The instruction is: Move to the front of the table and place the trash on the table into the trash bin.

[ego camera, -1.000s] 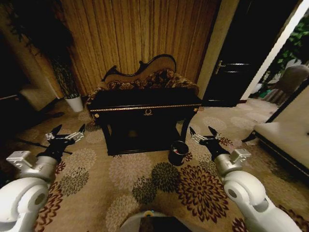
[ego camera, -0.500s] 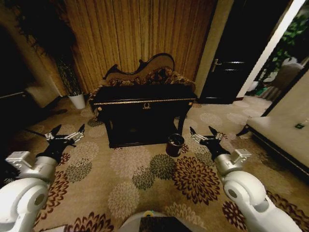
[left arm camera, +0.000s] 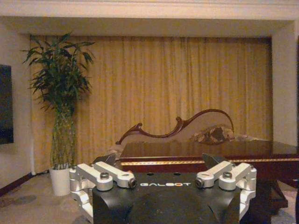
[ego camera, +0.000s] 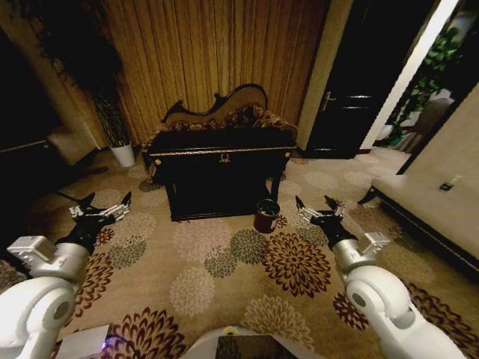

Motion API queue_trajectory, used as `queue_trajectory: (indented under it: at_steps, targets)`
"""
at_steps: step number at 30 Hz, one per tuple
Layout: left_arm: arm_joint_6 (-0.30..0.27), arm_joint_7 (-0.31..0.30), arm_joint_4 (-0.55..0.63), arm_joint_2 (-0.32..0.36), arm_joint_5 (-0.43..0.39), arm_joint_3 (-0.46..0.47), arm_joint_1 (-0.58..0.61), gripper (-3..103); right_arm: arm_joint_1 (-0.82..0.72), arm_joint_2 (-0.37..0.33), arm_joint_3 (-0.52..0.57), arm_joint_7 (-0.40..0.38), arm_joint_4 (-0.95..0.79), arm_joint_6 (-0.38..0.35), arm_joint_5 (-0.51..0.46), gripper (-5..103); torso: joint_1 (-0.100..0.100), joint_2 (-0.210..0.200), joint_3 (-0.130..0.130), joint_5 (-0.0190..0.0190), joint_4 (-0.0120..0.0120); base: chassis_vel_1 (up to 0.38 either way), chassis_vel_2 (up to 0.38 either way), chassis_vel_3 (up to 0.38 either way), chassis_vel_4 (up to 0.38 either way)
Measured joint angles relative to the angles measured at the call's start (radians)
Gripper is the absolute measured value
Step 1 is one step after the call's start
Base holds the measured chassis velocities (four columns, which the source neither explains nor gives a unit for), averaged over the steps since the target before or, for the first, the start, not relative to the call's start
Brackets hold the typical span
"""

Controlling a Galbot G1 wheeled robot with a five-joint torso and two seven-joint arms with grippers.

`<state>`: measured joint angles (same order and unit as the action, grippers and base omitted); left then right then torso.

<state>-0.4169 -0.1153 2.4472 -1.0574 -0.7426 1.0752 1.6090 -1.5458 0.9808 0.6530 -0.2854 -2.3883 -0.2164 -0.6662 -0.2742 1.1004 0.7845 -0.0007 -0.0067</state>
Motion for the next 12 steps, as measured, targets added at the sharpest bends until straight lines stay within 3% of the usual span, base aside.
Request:
queue_trajectory:
  at_steps: [12]
  targets:
    - [0.015,-0.004,-0.010,-0.001,0.000,-0.007,-0.002,100,-0.014,0.011,-0.006,0.001,0.007,0.000,0.011,100,0.000,0.000,0.000,0.0008,-0.0006,0.003,0.019,0.006,-0.016]
